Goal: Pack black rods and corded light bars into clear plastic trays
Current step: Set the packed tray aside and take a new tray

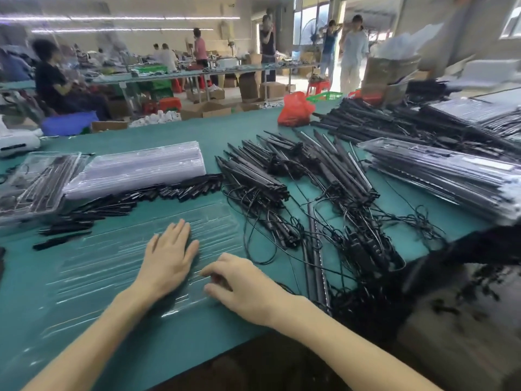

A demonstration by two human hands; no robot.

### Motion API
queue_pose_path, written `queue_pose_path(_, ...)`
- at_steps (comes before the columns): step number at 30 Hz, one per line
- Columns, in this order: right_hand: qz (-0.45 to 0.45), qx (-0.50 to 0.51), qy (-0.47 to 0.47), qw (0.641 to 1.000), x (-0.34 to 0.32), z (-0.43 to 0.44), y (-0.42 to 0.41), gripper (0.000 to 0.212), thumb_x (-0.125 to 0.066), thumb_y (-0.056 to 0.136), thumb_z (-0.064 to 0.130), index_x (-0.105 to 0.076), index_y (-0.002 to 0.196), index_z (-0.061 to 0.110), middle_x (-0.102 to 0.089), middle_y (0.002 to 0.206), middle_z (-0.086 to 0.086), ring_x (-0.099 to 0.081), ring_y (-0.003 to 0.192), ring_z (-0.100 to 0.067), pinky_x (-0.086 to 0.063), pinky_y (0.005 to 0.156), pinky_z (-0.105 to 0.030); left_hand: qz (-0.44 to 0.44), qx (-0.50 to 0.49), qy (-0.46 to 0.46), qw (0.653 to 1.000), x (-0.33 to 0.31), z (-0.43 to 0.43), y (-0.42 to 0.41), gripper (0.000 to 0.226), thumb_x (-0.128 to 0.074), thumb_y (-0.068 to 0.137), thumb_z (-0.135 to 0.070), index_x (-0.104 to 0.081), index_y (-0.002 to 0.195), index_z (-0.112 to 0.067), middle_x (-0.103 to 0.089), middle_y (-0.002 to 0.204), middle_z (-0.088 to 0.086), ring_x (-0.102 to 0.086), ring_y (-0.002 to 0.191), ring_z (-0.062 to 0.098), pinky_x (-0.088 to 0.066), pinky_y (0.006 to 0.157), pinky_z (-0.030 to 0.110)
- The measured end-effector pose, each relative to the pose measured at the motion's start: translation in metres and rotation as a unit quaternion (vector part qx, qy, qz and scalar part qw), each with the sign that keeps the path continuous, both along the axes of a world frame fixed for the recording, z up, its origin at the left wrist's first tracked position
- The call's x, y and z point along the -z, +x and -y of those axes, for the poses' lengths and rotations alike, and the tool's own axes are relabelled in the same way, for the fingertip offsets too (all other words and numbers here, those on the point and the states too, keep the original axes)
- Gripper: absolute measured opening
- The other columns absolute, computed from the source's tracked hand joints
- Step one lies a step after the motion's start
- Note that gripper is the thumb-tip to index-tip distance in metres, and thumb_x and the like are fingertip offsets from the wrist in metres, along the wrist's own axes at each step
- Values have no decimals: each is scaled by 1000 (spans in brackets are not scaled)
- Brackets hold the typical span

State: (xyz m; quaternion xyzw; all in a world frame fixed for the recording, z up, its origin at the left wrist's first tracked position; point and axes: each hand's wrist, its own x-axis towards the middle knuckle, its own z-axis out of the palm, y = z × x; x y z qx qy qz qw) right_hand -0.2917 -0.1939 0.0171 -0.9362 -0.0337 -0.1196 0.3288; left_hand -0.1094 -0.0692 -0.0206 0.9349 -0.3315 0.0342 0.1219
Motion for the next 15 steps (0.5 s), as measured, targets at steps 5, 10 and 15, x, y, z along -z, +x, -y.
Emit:
queue_pose_path(5, 12, 3, 9, 1000, -18, 20, -1, 34, -58, 101, 24, -60, 133, 12, -58, 108, -2, -54, 97, -12, -47, 97, -31, -6, -2, 25, 1000, 2, 4, 6, 63, -21, 105, -53, -10, 161, -26, -2, 168, -10, 2, 154, 9, 2, 125, 37)
queue_pose_path(10, 83, 106, 17, 991, -55, 71, 1, 34, -61, 99, 22, -61, 131, 10, -59, 110, 2, -57, 98, -8, -49, 95, -23, 6, -2, 10, 1000, 6, 4, 7, 63, -21, 104, -55, -13, 161, -29, -5, 168, -11, -1, 154, 7, 1, 125, 36)
queue_pose_path(15, 50, 366, -189, 910, -72, 163, 2, 35, -55, 101, 29, -56, 128, 7, -53, 125, -11, -48, 114, -24, -46, 97, -35, 6, 3, 2, 1000, 5, 4, 5, 65, -20, 103, -56, -14, 161, -28, -7, 168, -11, -2, 154, 8, 0, 125, 37)
